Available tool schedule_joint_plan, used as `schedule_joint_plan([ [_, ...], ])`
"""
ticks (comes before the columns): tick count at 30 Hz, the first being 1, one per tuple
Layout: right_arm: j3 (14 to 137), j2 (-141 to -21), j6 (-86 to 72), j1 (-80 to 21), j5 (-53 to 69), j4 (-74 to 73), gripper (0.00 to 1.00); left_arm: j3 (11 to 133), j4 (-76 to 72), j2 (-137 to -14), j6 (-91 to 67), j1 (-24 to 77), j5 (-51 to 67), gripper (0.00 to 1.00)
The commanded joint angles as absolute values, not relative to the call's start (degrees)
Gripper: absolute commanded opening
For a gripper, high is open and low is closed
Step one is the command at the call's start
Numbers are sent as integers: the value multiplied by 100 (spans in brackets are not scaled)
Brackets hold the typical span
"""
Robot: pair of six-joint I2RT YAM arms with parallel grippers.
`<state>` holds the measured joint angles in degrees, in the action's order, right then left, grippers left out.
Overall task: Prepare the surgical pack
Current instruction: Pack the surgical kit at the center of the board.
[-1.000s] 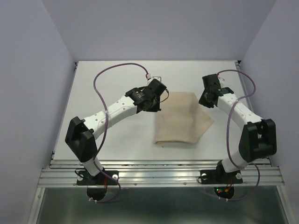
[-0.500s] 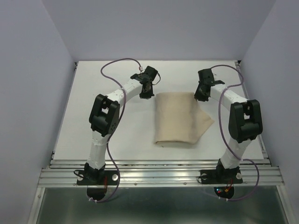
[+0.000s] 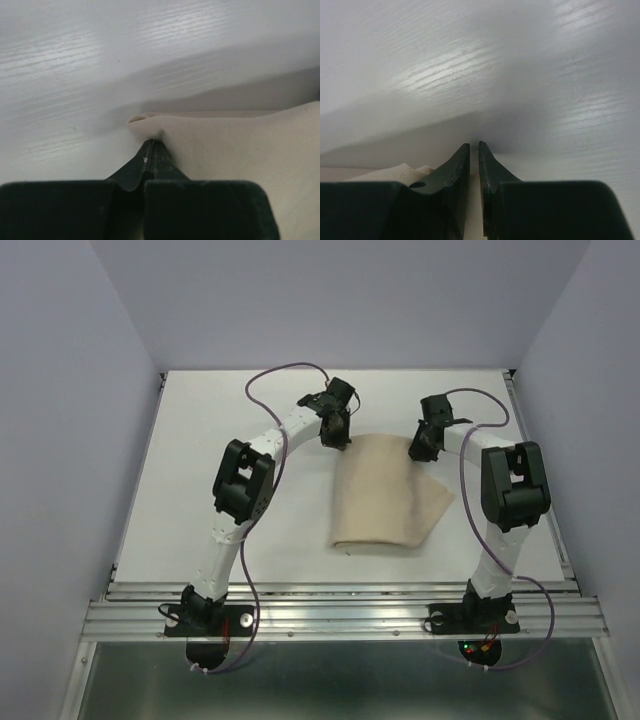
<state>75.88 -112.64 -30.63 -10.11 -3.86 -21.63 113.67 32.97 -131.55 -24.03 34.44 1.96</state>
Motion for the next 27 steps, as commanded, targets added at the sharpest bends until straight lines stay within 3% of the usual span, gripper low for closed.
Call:
schedule_joint_plan([
  [1, 7366, -11347, -3348, -1020, 298, -1680, 18, 12172, 3190, -13262, -2285, 3604, 694, 0],
  [7, 7067, -11259, -3656, -1204, 352, -1476, 18, 12735, 3409, -13544, -2259, 3569, 607, 0],
  [12, 7102, -10689, -3393, -863, -869, -1933, 20, 12780, 3726, -13395, -2197, 3419, 89, 0],
  [16, 6847, -9872, -2920, -89, -879, -2109, 22, 12376, 3779, -12868, -2127, 3279, -718, 0],
  [27, 6021, -8904, -2557, -386, -237, -2514, 22, 10909, 3858, -11453, -2487, 3331, -1186, 0],
])
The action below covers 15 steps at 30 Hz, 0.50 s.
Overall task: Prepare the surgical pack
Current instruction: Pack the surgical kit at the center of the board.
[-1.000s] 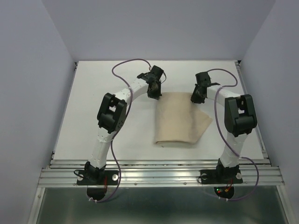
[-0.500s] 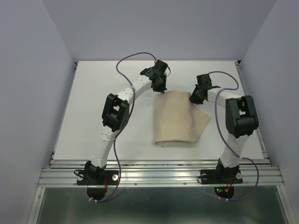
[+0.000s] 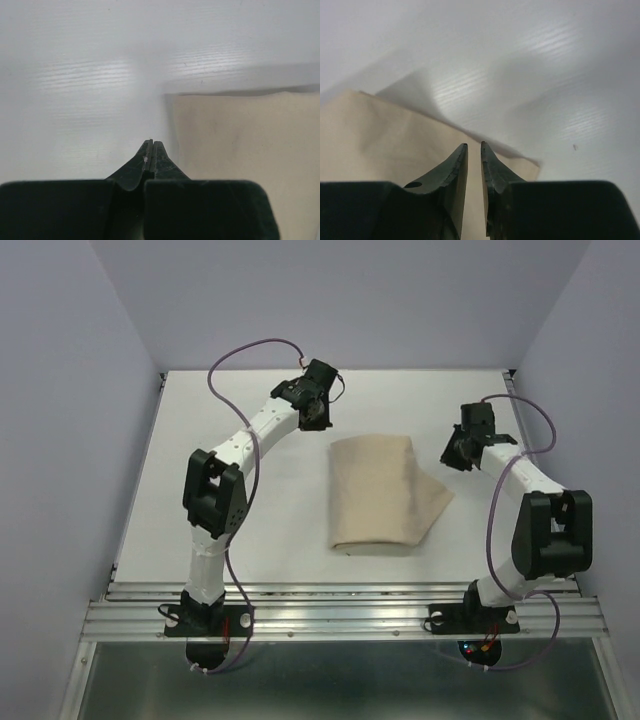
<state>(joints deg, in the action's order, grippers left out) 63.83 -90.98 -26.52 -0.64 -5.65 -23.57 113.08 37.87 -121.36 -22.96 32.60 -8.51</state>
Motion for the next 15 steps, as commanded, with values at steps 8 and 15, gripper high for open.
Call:
schedule_joint_plan([
  [8, 5651, -9289, -3058, -1466, -88, -2093, 21, 10336, 3858, -10916, -2452, 3603, -1353, 0],
  [15, 5862, -9939, -3796, -2680, 377, -1477, 20, 10573, 4008, -10960, -2443, 3972, -1344, 0],
])
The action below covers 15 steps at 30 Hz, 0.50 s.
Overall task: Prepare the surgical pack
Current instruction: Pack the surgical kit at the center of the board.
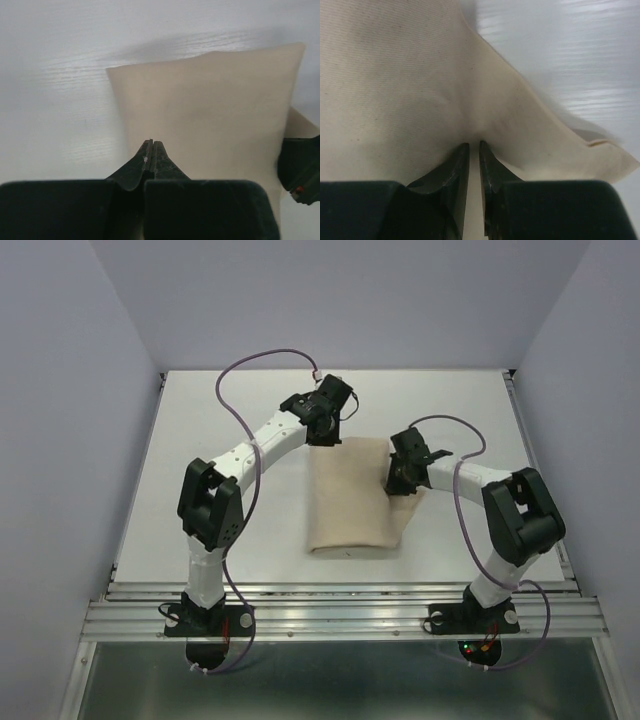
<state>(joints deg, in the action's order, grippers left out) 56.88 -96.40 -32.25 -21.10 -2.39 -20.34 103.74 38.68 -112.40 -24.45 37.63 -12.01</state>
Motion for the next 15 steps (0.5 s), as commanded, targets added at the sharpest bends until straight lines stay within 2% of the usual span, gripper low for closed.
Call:
schedule_joint_plan([
  [1, 5906, -9984, -3953, -2820, 448, -1355, 20, 10599, 4051, -10960, -2443, 4016, -1362, 0],
  [5, 5845, -9932, -4148, -2892, 694, -1099, 20, 10617, 4183, -10969, -2513, 4236, -1485, 3],
  [9, 5722, -9484, -4052, -2822, 29, -1370, 22, 10565, 4368, -10899, -2750, 4508, -1678, 16],
  [10, 5669, -9370, -3965, -2760, -200, -1536, 22, 10538, 4446, -10881, -2829, 4639, -1766, 24],
  [15, 4889, -8474, -3710, -1656, -176, -1740, 23, 10407, 4710, -10881, -3382, 4992, -1837, 43],
])
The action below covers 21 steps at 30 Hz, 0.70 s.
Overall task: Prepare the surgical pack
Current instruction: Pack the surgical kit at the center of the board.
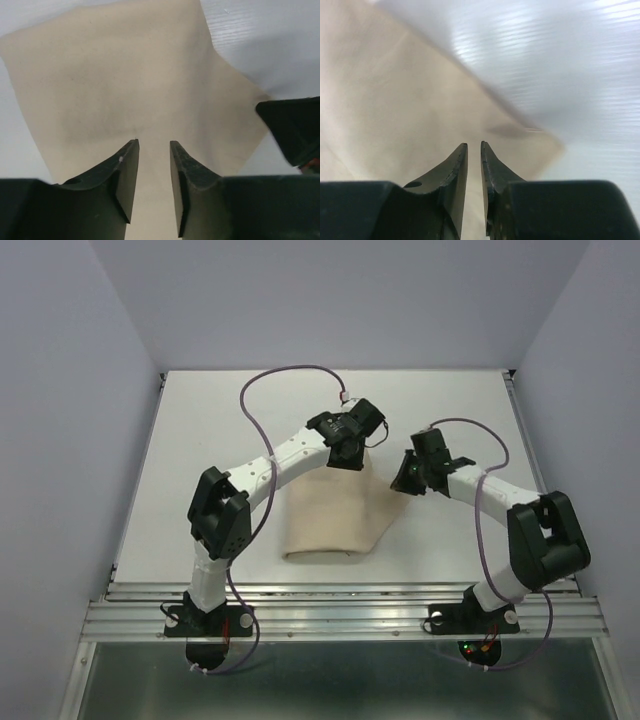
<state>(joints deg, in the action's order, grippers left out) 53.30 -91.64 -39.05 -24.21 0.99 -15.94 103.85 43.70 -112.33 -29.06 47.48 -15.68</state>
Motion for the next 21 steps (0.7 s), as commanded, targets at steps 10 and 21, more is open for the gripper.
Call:
schedule_joint_plan([
  [10, 4500, -7559, -3366, -1178, -53, -2136, 24, 10914, 5184, -11820, -3955, 5536, -2179, 55],
  [21, 4439, -7479, -3357, -1178, 176, -2144, 25, 11065, 4975, -12691, -4052, 5625, -2268, 42],
])
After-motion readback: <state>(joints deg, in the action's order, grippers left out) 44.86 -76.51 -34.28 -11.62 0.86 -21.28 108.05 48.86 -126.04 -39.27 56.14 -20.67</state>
